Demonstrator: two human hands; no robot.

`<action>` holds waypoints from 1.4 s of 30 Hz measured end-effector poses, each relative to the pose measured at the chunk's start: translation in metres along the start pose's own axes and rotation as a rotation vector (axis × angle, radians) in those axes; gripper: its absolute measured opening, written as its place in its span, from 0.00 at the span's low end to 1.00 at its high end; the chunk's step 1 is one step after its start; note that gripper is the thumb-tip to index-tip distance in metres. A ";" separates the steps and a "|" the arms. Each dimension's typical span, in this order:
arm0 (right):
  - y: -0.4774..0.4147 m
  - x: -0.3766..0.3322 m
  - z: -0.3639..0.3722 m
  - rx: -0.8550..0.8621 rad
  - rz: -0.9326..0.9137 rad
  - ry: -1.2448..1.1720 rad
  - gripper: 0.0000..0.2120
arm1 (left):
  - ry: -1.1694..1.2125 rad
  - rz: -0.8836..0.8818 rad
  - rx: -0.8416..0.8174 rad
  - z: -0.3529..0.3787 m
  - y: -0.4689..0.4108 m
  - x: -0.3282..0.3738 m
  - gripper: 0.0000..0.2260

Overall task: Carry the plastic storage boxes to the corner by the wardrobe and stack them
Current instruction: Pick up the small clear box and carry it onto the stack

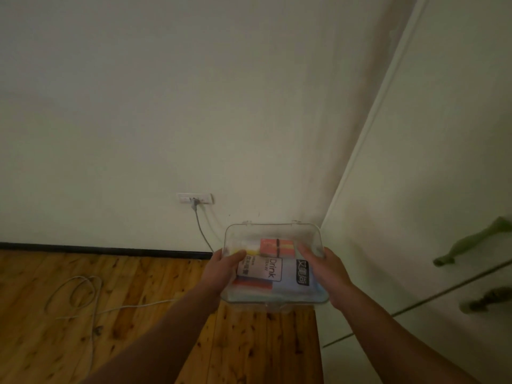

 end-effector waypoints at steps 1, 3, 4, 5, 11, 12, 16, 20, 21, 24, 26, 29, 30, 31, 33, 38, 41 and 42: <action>-0.008 -0.001 -0.002 0.004 0.005 0.006 0.29 | 0.003 -0.003 -0.004 0.002 -0.008 0.001 0.18; -0.020 -0.004 -0.004 0.005 0.013 0.023 0.28 | 0.011 -0.014 -0.019 0.005 -0.021 0.002 0.18; -0.026 -0.005 -0.005 0.005 0.020 0.028 0.27 | 0.009 -0.023 -0.027 0.006 -0.028 0.003 0.18; -0.034 -0.005 -0.006 0.011 0.026 0.029 0.26 | 0.008 -0.033 -0.031 0.007 -0.036 0.004 0.18; -0.073 -0.010 -0.004 0.039 0.059 0.013 0.30 | 0.020 -0.045 -0.061 0.007 -0.084 0.012 0.17; -0.080 -0.012 -0.003 0.044 0.064 0.011 0.30 | 0.023 -0.051 -0.070 0.005 -0.093 0.014 0.16; -0.104 -0.019 0.004 0.053 0.098 -0.005 0.35 | 0.037 -0.078 -0.119 0.000 -0.126 0.025 0.12; -0.128 -0.029 0.014 0.084 0.117 -0.028 0.34 | 0.047 -0.104 -0.144 -0.009 -0.160 0.032 0.14; -0.135 -0.030 0.017 0.091 0.126 -0.026 0.33 | 0.055 -0.115 -0.158 -0.011 -0.169 0.032 0.15; -0.152 -0.030 0.021 0.102 0.153 -0.029 0.31 | 0.082 -0.136 -0.168 -0.016 -0.189 0.030 0.13; -0.162 -0.028 0.022 0.091 0.170 -0.016 0.29 | 0.093 -0.144 -0.169 -0.017 -0.197 0.027 0.12; -0.178 -0.024 0.027 0.060 0.178 0.001 0.27 | 0.067 -0.140 -0.148 -0.020 -0.209 0.017 0.10; -0.186 -0.021 0.028 0.050 0.177 0.003 0.25 | 0.050 -0.132 -0.136 -0.021 -0.216 0.013 0.10; -0.193 -0.018 0.029 0.038 0.175 0.005 0.24 | 0.037 -0.126 -0.124 -0.021 -0.222 0.008 0.10; -0.207 -0.011 0.032 0.013 0.175 -0.005 0.22 | 0.021 -0.125 -0.087 -0.023 -0.234 0.000 0.10; -0.241 0.017 0.038 -0.011 0.191 -0.012 0.15 | 0.015 -0.145 -0.078 -0.023 -0.265 -0.021 0.12; -0.258 0.038 0.039 0.003 0.210 -0.018 0.17 | -0.024 -0.134 -0.081 -0.020 -0.283 -0.032 0.13; -0.265 0.047 0.040 -0.002 0.215 -0.016 0.17 | -0.021 -0.133 -0.081 -0.019 -0.289 -0.039 0.13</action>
Point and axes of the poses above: each hand's wrist, its own y-axis away from the middle knuckle, its own z-axis out of the palm, x = y × z, the point moved 4 cm from there along -y, towards the middle knuckle, and after that the axes turned 8 degrees about -x, right-handed, at the moved point
